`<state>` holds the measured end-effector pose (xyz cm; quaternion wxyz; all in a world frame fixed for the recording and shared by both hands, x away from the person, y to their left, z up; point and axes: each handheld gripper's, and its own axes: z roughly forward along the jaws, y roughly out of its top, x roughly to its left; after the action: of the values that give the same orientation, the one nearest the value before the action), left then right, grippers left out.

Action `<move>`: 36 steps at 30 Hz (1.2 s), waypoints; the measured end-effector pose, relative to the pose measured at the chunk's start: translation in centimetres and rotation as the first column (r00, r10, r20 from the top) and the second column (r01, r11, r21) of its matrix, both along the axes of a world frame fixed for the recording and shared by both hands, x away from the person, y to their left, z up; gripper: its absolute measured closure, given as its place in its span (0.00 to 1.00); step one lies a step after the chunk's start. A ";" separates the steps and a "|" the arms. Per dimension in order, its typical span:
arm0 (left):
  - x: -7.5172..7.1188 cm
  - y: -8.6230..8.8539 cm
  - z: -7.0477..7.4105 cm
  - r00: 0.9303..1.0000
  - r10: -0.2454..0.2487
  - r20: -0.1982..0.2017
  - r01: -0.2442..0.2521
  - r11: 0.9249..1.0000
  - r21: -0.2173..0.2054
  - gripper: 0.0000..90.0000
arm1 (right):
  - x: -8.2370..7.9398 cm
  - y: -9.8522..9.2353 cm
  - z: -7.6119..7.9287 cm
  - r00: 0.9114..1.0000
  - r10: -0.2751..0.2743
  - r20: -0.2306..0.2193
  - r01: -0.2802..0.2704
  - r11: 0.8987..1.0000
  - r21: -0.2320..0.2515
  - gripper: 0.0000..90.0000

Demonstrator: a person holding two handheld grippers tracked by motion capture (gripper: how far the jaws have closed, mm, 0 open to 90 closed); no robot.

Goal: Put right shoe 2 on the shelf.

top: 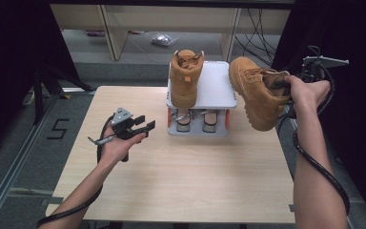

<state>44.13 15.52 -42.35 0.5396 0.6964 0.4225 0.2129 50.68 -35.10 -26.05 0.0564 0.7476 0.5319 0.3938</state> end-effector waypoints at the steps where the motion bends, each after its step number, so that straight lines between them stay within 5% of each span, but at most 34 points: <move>1: 0.0 0.0 0.0 1.000 0.000 0.000 0.000 1.000 0.000 0.53 | 0.0 0.0 0.0 1.000 0.000 0.000 0.000 1.000 0.000 0.95; 19: 0.0 0.1 -0.2 1.000 -0.002 -0.002 0.002 1.000 -0.001 0.53 | 1.8 2.6 1.0 1.000 -0.004 0.004 0.003 0.999 0.033 0.95; 21: 0.1 0.2 -0.2 1.000 0.001 -0.004 -0.001 1.000 -0.001 0.53 | 2.1 2.9 1.0 1.000 0.005 0.001 -0.005 1.000 0.008 0.94; 22: 0.1 0.2 -0.2 1.000 0.001 -0.004 -0.001 1.000 -0.001 0.53 | 2.2 3.1 1.1 1.000 -0.004 0.003 0.004 0.999 0.040 0.94; 30: 0.0 0.4 -0.2 1.000 0.008 -0.006 -0.008 1.000 -0.001 0.53 | 3.0 4.4 1.2 1.000 0.020 -0.004 -0.020 1.000 0.001 0.94; 36: 0.0 0.4 -0.3 1.000 0.003 -0.009 -0.003 1.000 -0.001 0.53 | 3.9 5.7 1.3 1.000 0.012 -0.012 -0.012 1.000 0.020 0.94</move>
<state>44.17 15.91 -42.67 0.5377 0.6964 0.4261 0.2106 54.54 -29.41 -24.79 0.0433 0.7472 0.5328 0.3948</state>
